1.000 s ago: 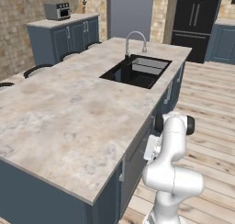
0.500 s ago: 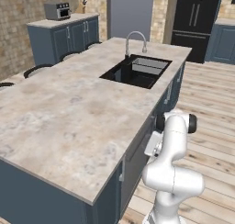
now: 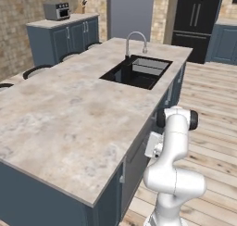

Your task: Open the dishwasher door and pull out the top rack.

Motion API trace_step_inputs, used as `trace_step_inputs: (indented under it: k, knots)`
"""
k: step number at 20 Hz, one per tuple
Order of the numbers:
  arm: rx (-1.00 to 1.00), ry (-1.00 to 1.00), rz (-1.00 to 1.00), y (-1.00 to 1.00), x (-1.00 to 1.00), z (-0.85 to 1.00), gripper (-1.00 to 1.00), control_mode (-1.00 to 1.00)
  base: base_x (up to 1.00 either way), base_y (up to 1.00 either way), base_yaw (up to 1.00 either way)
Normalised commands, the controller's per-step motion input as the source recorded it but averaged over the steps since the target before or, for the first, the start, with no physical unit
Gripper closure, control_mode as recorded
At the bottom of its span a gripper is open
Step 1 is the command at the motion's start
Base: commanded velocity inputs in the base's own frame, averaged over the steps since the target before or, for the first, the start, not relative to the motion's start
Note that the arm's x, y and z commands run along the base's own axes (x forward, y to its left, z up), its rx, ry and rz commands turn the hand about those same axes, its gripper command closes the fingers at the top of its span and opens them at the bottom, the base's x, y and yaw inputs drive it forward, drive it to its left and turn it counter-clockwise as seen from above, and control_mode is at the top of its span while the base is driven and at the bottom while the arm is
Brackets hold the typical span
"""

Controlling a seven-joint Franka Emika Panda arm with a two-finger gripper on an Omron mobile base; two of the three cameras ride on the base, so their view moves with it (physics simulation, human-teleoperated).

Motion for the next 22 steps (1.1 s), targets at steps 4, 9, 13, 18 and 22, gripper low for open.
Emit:
trace_step_inputs:
  k: [4, 9, 13, 18, 22]
  knots:
    - [-0.23, 0.06, 0.00, 0.83, 0.48, -0.70, -1.00, -1.00, 0.00, 0.00, 0.00]
    - [-0.11, 0.01, 0.00, 0.52, 0.23, -0.29, -1.00, -1.00, 0.00, 0.00, 0.00]
    - [0.00, 0.00, 0.00, 0.34, 0.08, 0.26, -1.00, -1.00, 0.00, 0.00, 0.00]
    - [0.00, 0.00, 0.00, 0.53, 0.11, 0.01, 1.00, -1.00, 0.00, 0.00, 0.00]
    - [0.00, 0.10, 0.01, 0.03, 0.00, -0.22, 1.00, -1.00, 0.00, 0.00, 0.00]
